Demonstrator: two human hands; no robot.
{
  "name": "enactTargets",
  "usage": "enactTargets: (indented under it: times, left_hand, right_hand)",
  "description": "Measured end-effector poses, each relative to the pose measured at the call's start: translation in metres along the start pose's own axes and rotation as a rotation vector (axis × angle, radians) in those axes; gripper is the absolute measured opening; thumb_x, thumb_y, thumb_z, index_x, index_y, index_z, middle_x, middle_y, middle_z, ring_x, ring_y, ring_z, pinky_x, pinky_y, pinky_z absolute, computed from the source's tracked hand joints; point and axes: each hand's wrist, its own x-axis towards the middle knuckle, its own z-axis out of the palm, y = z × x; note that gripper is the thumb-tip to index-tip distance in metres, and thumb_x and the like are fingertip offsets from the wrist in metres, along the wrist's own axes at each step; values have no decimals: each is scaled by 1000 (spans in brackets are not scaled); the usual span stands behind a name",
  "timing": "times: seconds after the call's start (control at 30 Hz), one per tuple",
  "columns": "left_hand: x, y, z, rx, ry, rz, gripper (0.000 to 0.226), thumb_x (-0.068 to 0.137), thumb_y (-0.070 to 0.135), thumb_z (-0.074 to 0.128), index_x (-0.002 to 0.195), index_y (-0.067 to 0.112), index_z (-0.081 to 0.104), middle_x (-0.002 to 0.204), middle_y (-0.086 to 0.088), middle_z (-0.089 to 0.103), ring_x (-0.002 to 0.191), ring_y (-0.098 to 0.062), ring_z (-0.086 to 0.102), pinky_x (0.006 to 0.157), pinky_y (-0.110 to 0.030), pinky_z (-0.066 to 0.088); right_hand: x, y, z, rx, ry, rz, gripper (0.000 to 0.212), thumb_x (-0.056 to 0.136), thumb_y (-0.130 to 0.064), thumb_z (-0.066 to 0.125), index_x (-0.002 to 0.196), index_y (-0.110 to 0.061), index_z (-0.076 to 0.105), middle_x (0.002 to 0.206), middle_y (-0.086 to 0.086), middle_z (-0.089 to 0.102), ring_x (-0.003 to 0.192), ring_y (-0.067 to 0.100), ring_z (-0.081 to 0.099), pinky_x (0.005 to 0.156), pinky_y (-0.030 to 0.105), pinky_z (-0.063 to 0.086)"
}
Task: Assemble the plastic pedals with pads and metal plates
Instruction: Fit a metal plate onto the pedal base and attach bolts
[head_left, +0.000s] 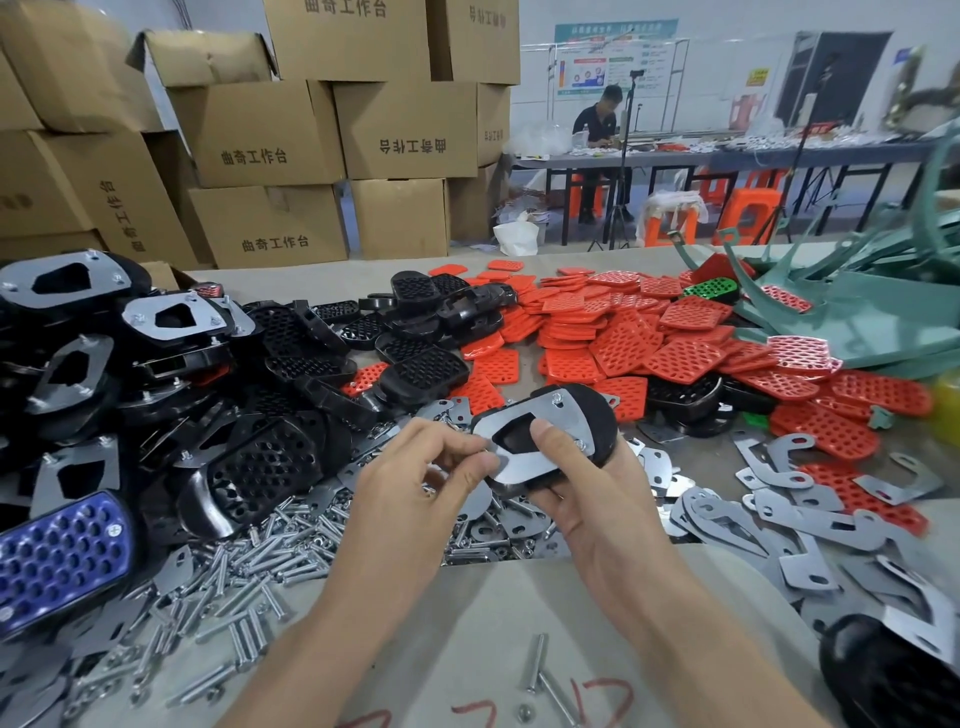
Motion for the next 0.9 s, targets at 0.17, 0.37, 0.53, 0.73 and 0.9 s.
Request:
enactTargets:
  times: [0.17,0.37,0.53,0.73,0.9]
  left_hand:
    - [-2,-4,0,-5,30,-15,13,84,48,66,86,35,67,92,17,70,81,-9,65,68,-11,44]
    - [-1,-7,1,-48,-66,-7,15,88,43,61,99,41,71,99,15,65,90,-11,65,75,-22,51]
    - [-2,-6,1,-94,-59,-9,16,90,40,62,102,38,72,99,12,65,87,-12,66,72,-26,55]
    - [-4,-8,4,-24,-8,55,10,94,34,63,101,36,71,100,10,67,88,-18,68,73,-35,57]
    - [-4,-9,4,0,11,69,9,94,40,61,98,38,69,102,13,67,89,-15,67,72,-26,55]
  right_hand:
    - [-1,3,5,-8,13,-47,8,95,-8,67,101,-13,67,99,19,74,88,32,75,72,33,60]
    - [-2,0,2,30,13,5,30,97,-9,64,125,1,57,116,26,71,106,41,72,85,42,62]
    - [-2,-2,4,107,18,26,36,96,-8,65,127,6,55,119,31,68,102,41,73,76,36,62]
    - [-3,-3,8,156,33,60,41,91,-12,67,126,7,58,120,31,69,100,37,73,72,34,62]
    - [-6,-4,8,177,-9,72,38,97,-8,62,131,9,54,121,30,69,111,43,69,76,36,63]
